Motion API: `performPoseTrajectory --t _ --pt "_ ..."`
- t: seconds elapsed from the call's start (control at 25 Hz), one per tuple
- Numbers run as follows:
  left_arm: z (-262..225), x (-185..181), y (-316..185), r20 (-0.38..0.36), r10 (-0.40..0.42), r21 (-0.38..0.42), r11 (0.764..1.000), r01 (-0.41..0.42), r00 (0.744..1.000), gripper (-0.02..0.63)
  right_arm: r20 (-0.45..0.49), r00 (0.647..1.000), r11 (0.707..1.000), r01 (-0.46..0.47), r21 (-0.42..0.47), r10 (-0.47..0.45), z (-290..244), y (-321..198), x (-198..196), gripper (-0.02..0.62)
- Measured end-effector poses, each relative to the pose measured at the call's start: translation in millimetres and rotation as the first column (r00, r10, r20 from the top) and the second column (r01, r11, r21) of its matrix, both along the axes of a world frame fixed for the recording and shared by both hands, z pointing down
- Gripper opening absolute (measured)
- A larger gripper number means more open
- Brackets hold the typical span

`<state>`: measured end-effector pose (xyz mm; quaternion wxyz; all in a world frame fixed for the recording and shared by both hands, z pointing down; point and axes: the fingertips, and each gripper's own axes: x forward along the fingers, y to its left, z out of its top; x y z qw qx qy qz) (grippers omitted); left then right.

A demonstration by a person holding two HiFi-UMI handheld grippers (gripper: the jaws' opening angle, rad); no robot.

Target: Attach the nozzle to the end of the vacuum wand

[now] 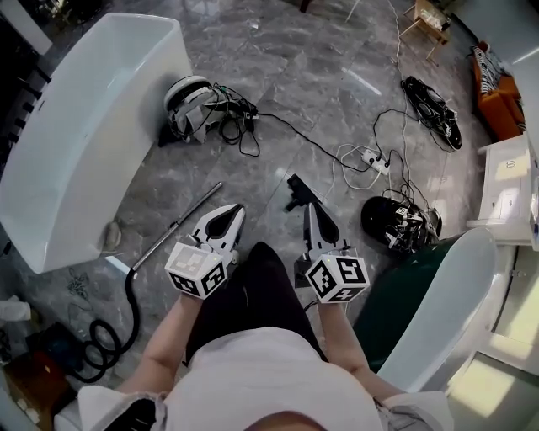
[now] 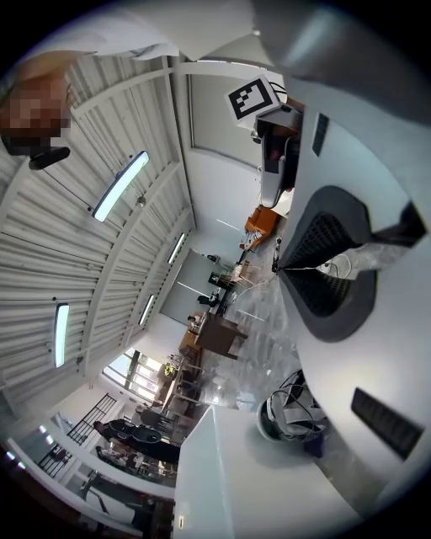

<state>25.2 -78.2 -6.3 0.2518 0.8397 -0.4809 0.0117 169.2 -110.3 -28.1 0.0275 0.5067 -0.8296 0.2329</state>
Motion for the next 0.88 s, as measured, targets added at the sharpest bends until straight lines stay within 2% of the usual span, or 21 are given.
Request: performPoseTrajectory --t 0.24,0.44,0.6,0.8,0.88 --pt "14 1 -16 0.014 -0.019 0.018 1.0 0.018 1.0 0.011 0.002 0.995 0.994 0.1 0.04 -0.101 13 -18 8 0.015" --pt "41 -17 -29 0.021 -0.017 0.013 1.0 0.017 1.0 0.011 0.064 0.99 0.99 0.121 0.066 -0.125 40 -34 8 0.015" --pt "71 -31 -38 0.03 -0.02 0.009 1.0 0.02 0.999 0.011 0.073 0.992 0.993 0.094 0.073 -0.1 75 -49 10 0.015" --pt "126 -47 -53 0.043 -0.036 0.004 0.999 0.036 0.998 0.011 0.169 0.983 0.994 0.049 0.097 -0.065 125 -63 17 0.015" --pt "154 -56 -59 0.042 -0.039 0.005 0.999 0.039 0.998 0.011 0.174 0.983 0.996 0.04 0.084 -0.055 157 -69 16 0.015"
